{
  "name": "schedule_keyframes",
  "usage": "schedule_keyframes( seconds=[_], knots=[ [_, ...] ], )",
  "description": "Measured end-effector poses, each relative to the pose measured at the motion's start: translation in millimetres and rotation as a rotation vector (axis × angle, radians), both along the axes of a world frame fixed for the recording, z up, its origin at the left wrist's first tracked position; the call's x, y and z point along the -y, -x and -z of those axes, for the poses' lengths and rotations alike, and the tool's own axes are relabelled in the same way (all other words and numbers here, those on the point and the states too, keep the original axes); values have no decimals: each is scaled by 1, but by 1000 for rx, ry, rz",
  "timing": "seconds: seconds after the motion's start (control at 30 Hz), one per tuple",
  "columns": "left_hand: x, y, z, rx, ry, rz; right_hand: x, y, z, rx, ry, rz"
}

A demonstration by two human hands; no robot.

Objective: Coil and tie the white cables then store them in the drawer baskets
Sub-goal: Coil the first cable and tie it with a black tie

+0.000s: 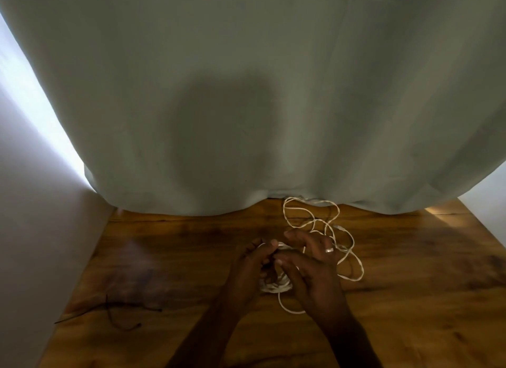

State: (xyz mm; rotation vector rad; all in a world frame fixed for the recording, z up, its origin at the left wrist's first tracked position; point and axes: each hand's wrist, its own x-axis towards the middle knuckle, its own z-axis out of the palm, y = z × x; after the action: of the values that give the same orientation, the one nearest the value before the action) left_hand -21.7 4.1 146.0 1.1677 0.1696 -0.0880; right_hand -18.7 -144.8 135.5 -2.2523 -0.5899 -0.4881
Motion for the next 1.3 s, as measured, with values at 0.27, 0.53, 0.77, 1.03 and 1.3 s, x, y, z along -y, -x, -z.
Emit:
schedule_keyframes(
  seconds=[0.27, 0.53, 0.77, 1.03, 1.3],
  knots=[
    [-2, 1, 11, 179, -96, 35, -23, 10, -14, -206, -397, 134],
    [4, 3, 0, 299, -166, 3, -26, 17, -22, -202, -620, 172],
    [10, 5, -9, 232, -114, -5, -26, 17, -25, -79, -607, 171],
    [9, 0, -15, -135, 11, -60, -9, 10, -23, -60, -321, 163],
    [11, 2, -17, -170, -71, -29, -3, 7, -29, -176, 116, 209]
  ],
)
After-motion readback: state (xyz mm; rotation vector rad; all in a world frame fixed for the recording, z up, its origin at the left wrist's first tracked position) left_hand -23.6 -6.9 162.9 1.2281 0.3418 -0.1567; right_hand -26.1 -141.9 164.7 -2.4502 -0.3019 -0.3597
